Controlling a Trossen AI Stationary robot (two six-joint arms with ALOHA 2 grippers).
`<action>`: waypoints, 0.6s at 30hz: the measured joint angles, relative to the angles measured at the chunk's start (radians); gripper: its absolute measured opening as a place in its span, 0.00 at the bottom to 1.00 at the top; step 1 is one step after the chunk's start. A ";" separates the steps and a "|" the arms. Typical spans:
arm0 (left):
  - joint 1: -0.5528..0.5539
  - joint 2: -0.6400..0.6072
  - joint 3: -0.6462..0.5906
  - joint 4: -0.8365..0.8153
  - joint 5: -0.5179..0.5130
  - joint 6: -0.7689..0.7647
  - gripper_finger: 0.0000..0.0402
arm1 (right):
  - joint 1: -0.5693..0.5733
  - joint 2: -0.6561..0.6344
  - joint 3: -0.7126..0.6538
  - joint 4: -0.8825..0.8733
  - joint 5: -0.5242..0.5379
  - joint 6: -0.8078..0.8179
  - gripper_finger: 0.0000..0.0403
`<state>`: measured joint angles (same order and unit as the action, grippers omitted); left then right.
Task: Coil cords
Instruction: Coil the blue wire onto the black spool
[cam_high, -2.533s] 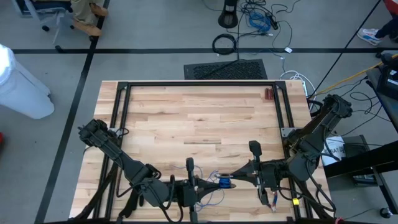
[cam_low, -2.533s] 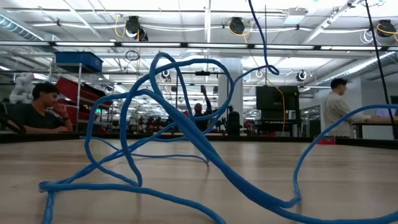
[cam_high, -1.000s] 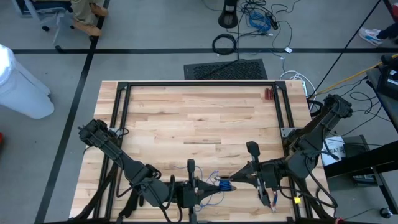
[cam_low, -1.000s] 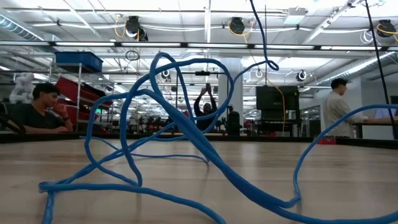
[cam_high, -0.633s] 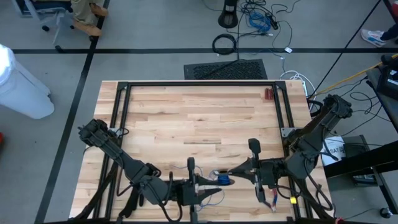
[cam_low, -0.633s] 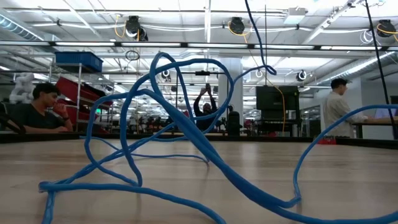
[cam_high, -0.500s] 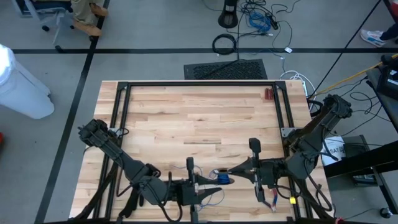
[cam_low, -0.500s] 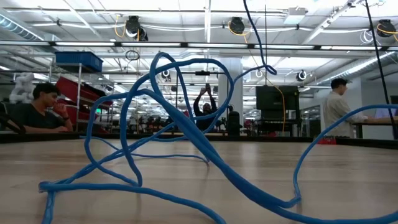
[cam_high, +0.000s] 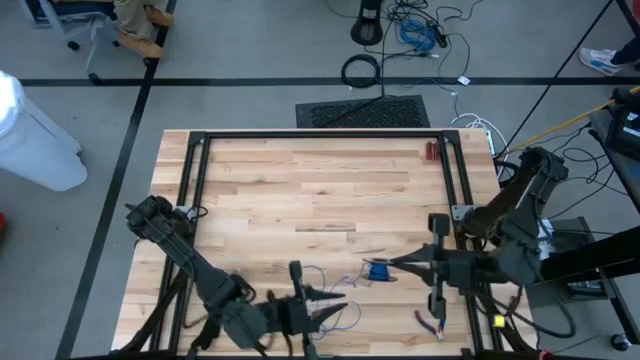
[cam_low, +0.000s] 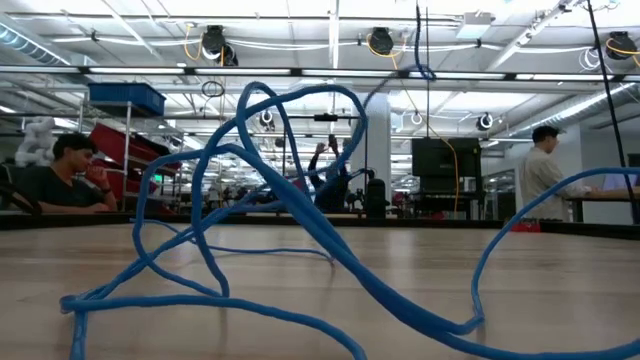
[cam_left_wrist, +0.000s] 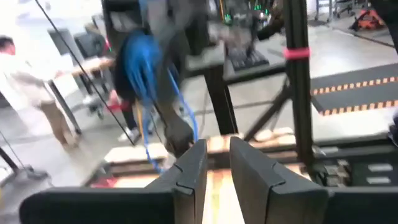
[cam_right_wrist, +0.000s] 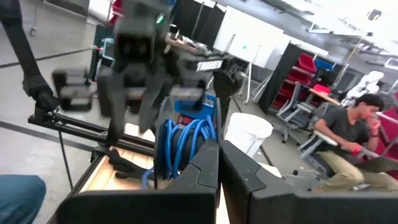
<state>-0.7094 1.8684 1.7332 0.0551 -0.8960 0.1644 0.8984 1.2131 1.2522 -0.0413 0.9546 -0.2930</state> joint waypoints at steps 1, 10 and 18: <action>0.000 0.013 0.000 -0.008 -0.003 -0.003 0.19 | 0.012 -0.001 0.000 0.011 0.015 -0.008 0.00; 0.110 0.134 -0.002 -0.011 0.025 -0.027 0.29 | 0.085 -0.002 0.000 0.071 0.048 -0.072 0.00; 0.115 0.144 -0.002 -0.013 -0.014 -0.081 0.52 | 0.118 -0.009 0.000 0.084 0.071 -0.105 0.00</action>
<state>-0.5939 2.0125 1.7317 0.0419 -0.9104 0.0837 1.0168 1.2037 1.2522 0.0425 1.0256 -0.3977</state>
